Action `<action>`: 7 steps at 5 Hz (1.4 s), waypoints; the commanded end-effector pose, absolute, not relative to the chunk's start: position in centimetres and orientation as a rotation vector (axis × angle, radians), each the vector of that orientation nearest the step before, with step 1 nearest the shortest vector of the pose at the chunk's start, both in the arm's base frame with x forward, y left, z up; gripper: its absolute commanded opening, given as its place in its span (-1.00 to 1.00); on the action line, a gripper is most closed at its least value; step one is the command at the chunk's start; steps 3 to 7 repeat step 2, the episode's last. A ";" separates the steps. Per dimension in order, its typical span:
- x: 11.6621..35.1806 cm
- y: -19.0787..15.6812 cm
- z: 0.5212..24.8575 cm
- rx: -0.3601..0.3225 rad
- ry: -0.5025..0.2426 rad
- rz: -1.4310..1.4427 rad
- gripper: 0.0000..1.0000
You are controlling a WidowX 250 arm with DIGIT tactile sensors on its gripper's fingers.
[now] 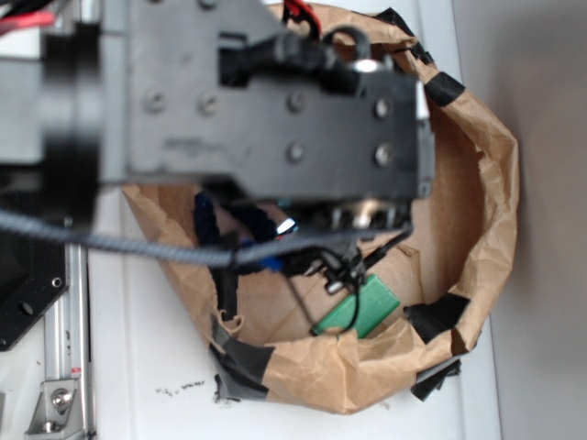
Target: Grab the black box.
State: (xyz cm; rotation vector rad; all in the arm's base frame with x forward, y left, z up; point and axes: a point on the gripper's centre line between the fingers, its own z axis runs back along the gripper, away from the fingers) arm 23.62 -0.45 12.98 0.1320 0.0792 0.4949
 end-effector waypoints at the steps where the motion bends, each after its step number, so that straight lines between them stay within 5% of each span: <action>1: 23.5 0.9 16.0 0.091 -0.052 0.477 -1.00; 7: 23.7 0.8 15.7 0.084 -0.060 0.469 -1.00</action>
